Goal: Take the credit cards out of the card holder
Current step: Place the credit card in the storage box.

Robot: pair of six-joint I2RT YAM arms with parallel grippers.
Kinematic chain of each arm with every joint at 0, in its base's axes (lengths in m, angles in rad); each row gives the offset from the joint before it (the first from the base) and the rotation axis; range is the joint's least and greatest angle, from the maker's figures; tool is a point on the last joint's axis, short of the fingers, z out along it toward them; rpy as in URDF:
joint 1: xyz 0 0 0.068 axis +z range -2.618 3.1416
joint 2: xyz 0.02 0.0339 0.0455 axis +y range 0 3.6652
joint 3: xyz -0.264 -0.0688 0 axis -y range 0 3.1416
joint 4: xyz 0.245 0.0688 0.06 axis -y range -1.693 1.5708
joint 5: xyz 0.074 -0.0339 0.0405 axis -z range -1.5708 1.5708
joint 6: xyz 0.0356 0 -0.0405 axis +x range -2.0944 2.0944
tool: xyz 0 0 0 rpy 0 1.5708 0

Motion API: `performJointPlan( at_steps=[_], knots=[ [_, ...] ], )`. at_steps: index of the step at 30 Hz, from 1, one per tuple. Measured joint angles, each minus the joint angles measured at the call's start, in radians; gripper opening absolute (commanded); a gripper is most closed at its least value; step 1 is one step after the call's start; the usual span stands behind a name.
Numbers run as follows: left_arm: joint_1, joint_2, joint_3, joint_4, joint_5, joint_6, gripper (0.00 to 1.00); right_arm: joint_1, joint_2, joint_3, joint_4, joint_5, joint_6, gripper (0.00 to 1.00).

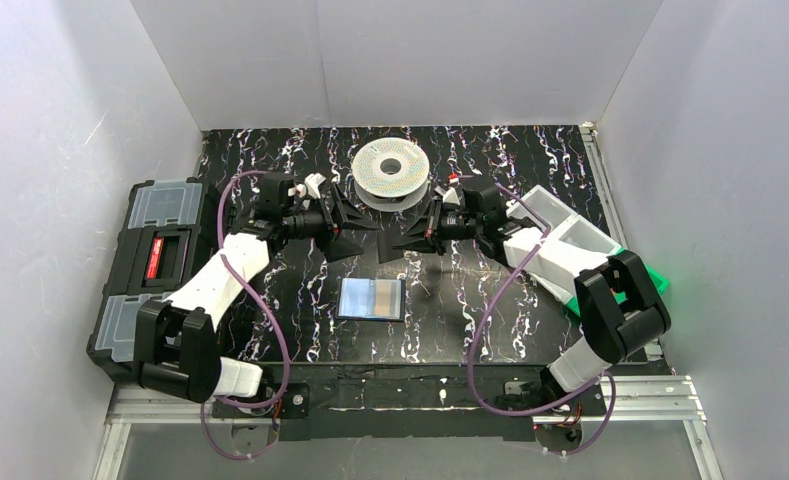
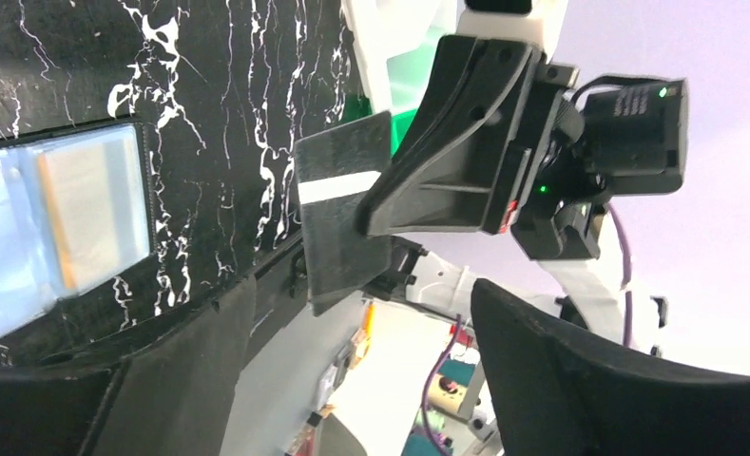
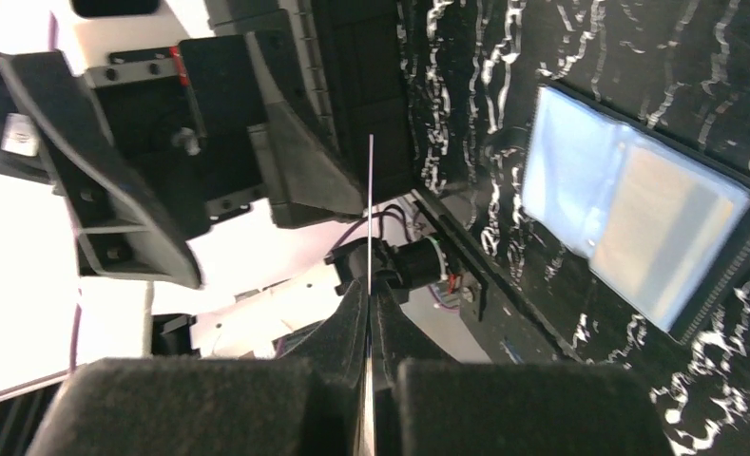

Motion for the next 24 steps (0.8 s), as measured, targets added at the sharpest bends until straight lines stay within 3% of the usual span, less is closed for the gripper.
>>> performJointPlan(
  at_steps=[2, 9, 19, 24],
  knots=[
    [0.0, 0.0, 0.037, -0.063, -0.02, 0.05, 0.98, -0.001, -0.026, 0.0, -0.065, 0.027, -0.037, 0.01],
    [-0.009, 0.008, 0.122, -0.271, -0.14, 0.22, 0.98, -0.08, -0.138, -0.01, -0.273, 0.12, -0.156, 0.01],
    [-0.063, 0.062, 0.13, -0.406, -0.233, 0.379, 0.98, -0.465, -0.379, -0.096, -0.57, 0.323, -0.325, 0.01],
    [-0.063, 0.082, 0.143, -0.428, -0.246, 0.444, 0.98, -0.698, -0.321, -0.085, -0.621, 0.438, -0.391, 0.01]
  ],
)
